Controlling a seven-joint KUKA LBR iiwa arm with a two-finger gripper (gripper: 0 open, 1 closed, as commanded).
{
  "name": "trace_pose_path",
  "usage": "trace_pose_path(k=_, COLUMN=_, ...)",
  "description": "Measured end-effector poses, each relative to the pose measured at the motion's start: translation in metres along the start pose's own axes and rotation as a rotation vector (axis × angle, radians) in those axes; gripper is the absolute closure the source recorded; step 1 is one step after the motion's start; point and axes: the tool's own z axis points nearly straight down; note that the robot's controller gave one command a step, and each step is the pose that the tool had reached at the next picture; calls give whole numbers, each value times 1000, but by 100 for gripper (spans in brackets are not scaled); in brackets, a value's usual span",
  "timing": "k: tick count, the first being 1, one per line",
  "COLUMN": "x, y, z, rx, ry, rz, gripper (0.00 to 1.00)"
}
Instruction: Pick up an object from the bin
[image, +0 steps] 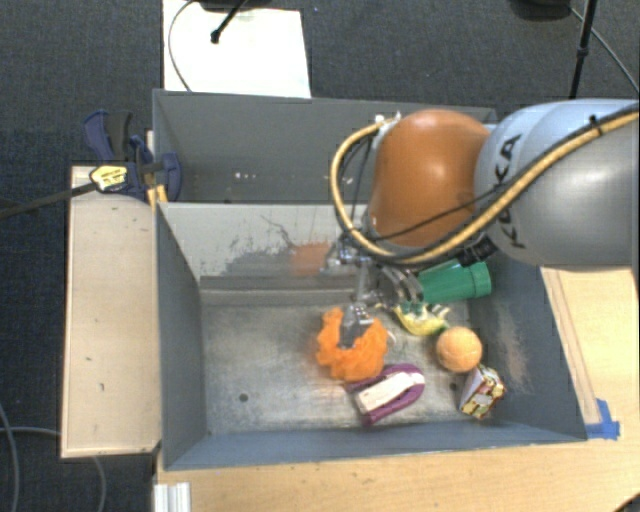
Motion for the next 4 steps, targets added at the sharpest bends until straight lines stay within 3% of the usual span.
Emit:
trace_pose_path(k=1, x=33, y=-9, z=55, rx=2, ry=-3, rz=-70, gripper=0)
trace_pose_path(k=2, x=-12, y=-66, z=99, rx=-3, ry=14, rz=-31, gripper=100)
trace_pose_path(k=3, x=-12, y=-66, z=99, rx=-3, ry=14, rz=-29, gripper=100)
trace_pose_path(k=4, x=-14, y=-60, z=-70, rx=1, ry=-2, rz=-20, gripper=100)
